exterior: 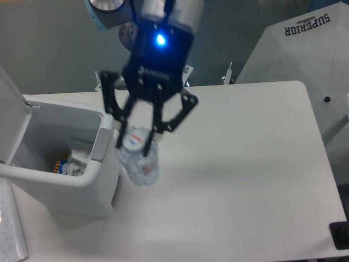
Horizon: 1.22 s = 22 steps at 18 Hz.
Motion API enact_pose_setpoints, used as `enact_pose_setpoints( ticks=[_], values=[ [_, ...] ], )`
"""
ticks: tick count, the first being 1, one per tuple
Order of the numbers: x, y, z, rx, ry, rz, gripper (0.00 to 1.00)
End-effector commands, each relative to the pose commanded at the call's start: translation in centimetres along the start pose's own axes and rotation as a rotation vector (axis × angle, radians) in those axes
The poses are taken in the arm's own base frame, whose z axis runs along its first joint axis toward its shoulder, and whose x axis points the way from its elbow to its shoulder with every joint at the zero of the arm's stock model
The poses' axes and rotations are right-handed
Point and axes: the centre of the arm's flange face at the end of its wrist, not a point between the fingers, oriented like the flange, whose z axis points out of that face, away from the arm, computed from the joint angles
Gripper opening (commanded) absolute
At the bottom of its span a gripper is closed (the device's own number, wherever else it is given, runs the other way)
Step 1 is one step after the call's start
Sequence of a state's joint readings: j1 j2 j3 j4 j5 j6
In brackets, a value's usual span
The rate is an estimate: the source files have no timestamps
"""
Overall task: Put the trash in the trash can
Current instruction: 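Lift the bottle and carry it over the trash bin, then lower the bottle into the bin and open the gripper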
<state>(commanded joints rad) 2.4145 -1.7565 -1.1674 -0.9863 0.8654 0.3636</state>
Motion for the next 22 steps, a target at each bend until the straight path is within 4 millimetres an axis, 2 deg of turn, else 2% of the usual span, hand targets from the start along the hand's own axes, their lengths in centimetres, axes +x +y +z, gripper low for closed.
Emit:
enact_pose_setpoints(
  ticks=[4, 6, 11, 16, 22],
  values=[
    [3.0, -0.3, -1.5, 0.033, 0.069, 0.006, 0.00],
    [4.3, 0.3, -1.3, 0.031, 0.106, 0.004, 0.00],
    [7.9, 2.8, 1.2, -0.021, 0.174, 0.010, 0.00],
    [9.0, 4.6, 2.9, -0.057, 0.206, 0.004, 0.00],
    [9.3, 7.5, 5.1, -0.105, 0.233, 0.018, 0.01]
  ],
)
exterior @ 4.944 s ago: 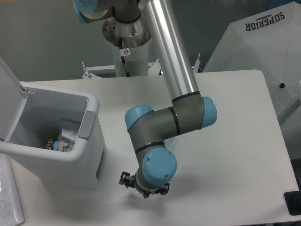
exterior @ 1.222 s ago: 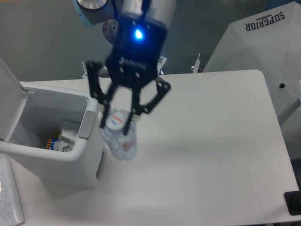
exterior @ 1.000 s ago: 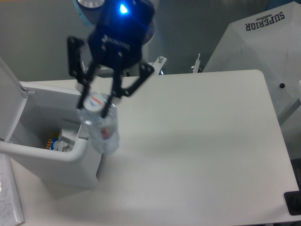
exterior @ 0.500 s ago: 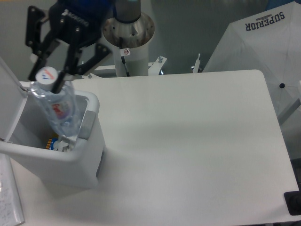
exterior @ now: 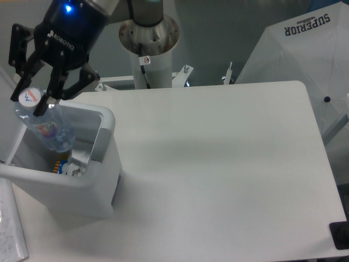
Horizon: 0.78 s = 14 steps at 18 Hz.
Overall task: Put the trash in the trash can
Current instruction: 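Lower the bottle into the bin and open the gripper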
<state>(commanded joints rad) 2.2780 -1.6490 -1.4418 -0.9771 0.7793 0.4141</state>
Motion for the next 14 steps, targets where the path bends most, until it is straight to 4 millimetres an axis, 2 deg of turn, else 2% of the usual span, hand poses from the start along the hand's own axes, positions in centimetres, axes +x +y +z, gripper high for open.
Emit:
enact_pose_setpoints(
  ticks=[4, 6, 7, 10, 11, 14],
  values=[
    [-0.5, 1.5, 1.2, -0.025, 0.012, 0.006, 0.15],
    [-0.7, 2.3, 1.7, -0.036, 0.018, 0.020, 0.28],
    [-0.8, 2.6, 1.8, -0.040, 0.020, 0.027, 0.37],
    [-0.9, 3.2, 2.2, -0.051, 0.024, 0.028, 0.90],
    [-1.0, 3.3, 2.2, -0.053, 0.022, 0.025, 0.99],
    [-1.0, 3.6, 2.3, -0.056, 0.023, 0.023, 1.00]
  ],
)
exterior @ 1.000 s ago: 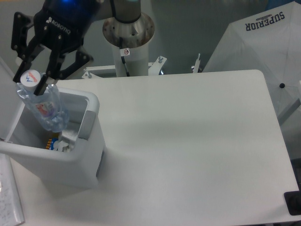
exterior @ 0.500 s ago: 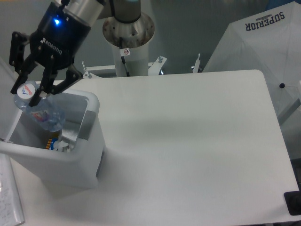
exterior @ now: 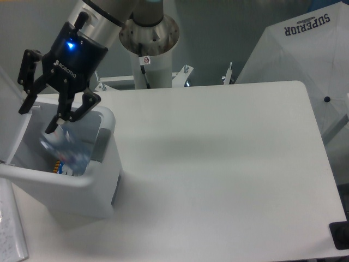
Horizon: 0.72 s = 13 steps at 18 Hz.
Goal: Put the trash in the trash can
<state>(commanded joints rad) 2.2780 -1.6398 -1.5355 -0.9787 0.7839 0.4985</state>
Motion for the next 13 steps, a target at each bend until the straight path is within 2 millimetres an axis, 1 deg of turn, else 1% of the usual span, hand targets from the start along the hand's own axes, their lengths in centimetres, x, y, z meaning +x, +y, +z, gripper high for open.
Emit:
enact_pose_setpoints(
  ticks=[3, 4, 6, 10, 12, 13],
  values=[
    [-0.8, 0.1, -0.1, 0.001, -0.008, -0.011, 1.00],
    [-1.5, 0.2, -0.5, 0.004, -0.017, -0.016, 1.00],
    [-3.3, 0.5, -1.6, 0.014, -0.043, -0.034, 1.00],
    [-6.2, 1.2, -3.4, 0.026, -0.086, -0.061, 1.00],
    [-8.4, 2.0, -4.3, 0.030, -0.111, -0.090, 1.00],
    [-9.6, 2.4, -4.4, 0.027, -0.118, -0.101, 1.00]
  ],
)
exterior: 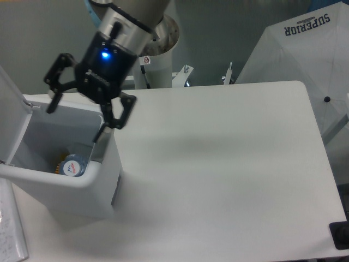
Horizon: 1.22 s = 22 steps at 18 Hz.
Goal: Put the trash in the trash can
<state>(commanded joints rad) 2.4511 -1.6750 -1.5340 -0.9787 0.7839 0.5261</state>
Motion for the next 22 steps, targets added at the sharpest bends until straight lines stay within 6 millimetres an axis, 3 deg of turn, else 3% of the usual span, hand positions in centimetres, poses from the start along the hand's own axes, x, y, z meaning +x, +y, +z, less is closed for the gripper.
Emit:
enact_pose_setpoints(
  ticks=[5, 12, 19, 22],
  values=[
    [-6.2, 2.5, 0.7, -0.083, -0.107, 0.030, 1.00],
    [-12.6, 6.8, 3.2, -0.367, -0.325, 0.126, 1.00],
    [-19.1, 12.0, 1.9, -0.501, -0.336, 0.227, 1.00],
    [-20.9, 13.5, 1.7, -0.582, -0.338, 0.297, 1.00]
  ],
)
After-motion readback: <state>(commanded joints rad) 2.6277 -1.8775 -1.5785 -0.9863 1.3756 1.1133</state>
